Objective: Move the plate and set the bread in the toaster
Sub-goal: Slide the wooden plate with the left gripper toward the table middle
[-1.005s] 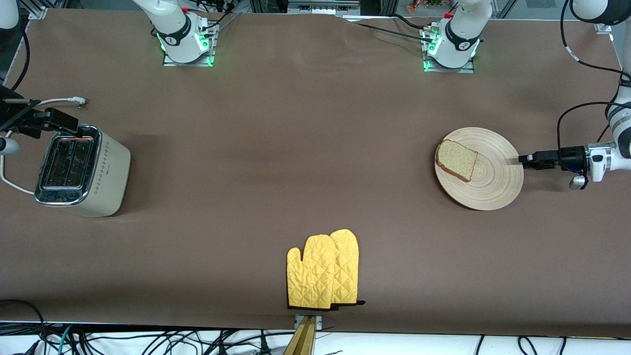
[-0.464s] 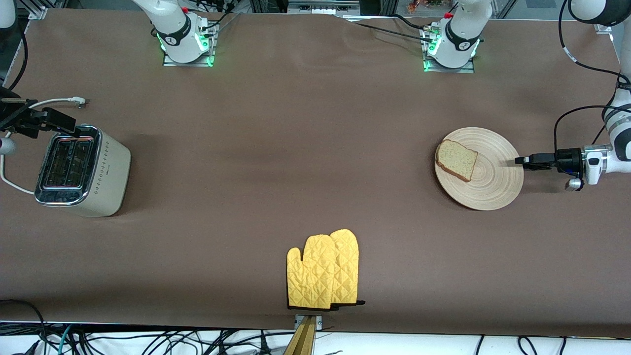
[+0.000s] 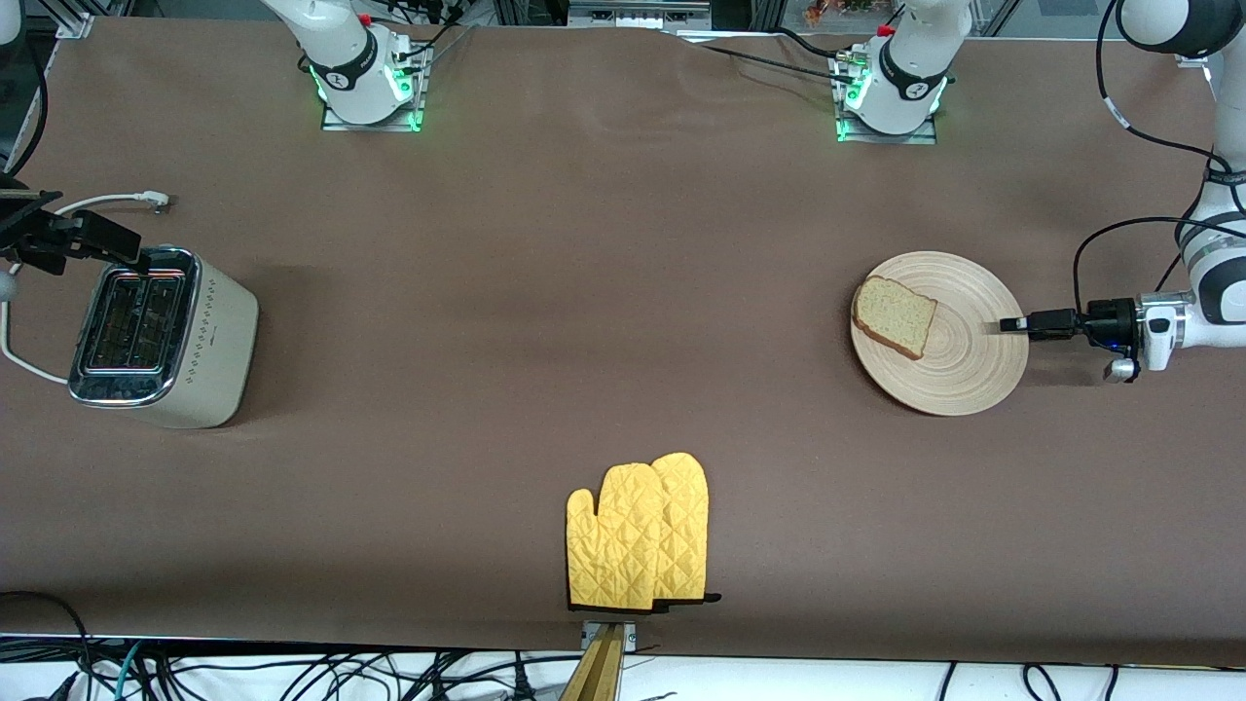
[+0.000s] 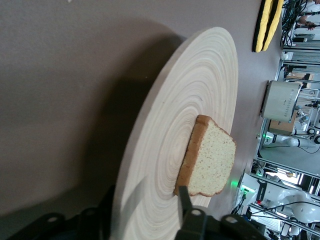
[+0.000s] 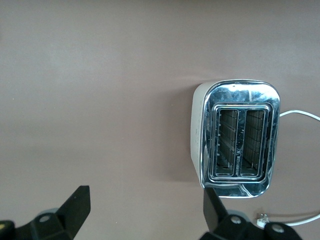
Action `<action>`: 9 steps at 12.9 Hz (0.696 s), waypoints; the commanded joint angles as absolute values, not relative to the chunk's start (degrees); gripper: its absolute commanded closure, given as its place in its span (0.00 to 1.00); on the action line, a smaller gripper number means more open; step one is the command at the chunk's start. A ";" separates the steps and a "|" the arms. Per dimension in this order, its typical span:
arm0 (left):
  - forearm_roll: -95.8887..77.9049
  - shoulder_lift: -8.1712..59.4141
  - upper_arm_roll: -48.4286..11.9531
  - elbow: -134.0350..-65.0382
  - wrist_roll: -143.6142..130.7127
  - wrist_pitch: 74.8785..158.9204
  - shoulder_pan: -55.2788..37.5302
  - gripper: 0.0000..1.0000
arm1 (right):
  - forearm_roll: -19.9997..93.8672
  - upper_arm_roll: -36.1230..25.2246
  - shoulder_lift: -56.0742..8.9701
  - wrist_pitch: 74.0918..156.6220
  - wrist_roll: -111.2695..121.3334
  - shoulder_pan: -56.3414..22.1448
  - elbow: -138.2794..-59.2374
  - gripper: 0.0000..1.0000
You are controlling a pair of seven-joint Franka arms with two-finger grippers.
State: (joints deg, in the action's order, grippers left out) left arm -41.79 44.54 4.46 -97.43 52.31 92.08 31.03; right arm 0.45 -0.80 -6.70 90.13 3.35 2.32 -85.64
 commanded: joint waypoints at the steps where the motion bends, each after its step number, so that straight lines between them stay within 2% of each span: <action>1: -43.50 44.91 4.92 -98.52 56.32 94.64 30.41 1.00 | 0.18 -0.09 -6.24 89.65 3.43 2.64 -84.73 0.00; 5: -43.68 45.26 4.92 -99.93 56.95 97.21 30.23 1.00 | -0.62 -0.09 -6.59 90.79 3.25 2.55 -84.73 0.00; 9: -45.42 44.56 4.40 -100.02 55.12 94.32 29.97 1.00 | -1.23 -0.09 -7.38 90.79 3.78 2.37 -84.73 0.00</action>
